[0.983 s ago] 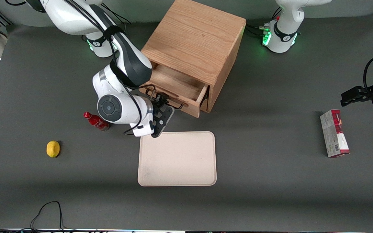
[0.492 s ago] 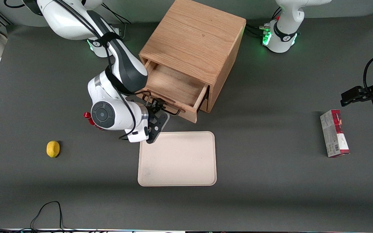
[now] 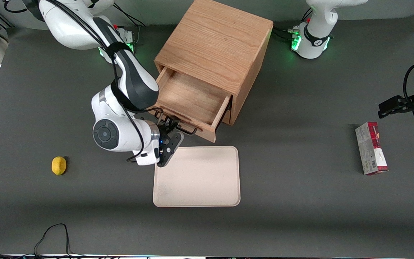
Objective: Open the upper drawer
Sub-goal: 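Pull the handle with the right gripper, sliding the upper drawer out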
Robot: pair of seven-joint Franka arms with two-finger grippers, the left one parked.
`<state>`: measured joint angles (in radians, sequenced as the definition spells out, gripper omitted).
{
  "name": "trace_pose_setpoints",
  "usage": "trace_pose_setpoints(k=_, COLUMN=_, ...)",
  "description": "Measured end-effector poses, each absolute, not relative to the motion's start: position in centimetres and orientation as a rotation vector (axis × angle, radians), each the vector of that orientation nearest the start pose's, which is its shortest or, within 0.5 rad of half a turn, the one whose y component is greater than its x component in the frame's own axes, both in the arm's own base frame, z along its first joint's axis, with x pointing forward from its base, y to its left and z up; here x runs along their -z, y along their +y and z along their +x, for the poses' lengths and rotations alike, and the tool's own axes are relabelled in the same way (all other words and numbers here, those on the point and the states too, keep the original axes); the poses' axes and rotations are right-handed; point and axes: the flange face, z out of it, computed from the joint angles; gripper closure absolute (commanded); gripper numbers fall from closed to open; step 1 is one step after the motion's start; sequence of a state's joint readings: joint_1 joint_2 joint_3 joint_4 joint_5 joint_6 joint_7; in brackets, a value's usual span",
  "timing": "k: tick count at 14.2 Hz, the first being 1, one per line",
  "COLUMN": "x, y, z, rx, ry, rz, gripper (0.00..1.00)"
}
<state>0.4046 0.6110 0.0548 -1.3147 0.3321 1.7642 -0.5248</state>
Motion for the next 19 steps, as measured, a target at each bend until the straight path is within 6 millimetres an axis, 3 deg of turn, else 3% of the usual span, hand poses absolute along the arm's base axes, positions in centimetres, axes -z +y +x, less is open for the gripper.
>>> trace_pose_setpoints(k=13, x=-37.9, y=31.1, z=65.2, rx=-0.144, ry=-1.19, rz=-2.507, gripper=0.0)
trace_pose_setpoints(k=19, x=-37.7, y=29.2, z=66.4, rx=-0.13, ry=-1.163, rz=-2.518, gripper=0.0)
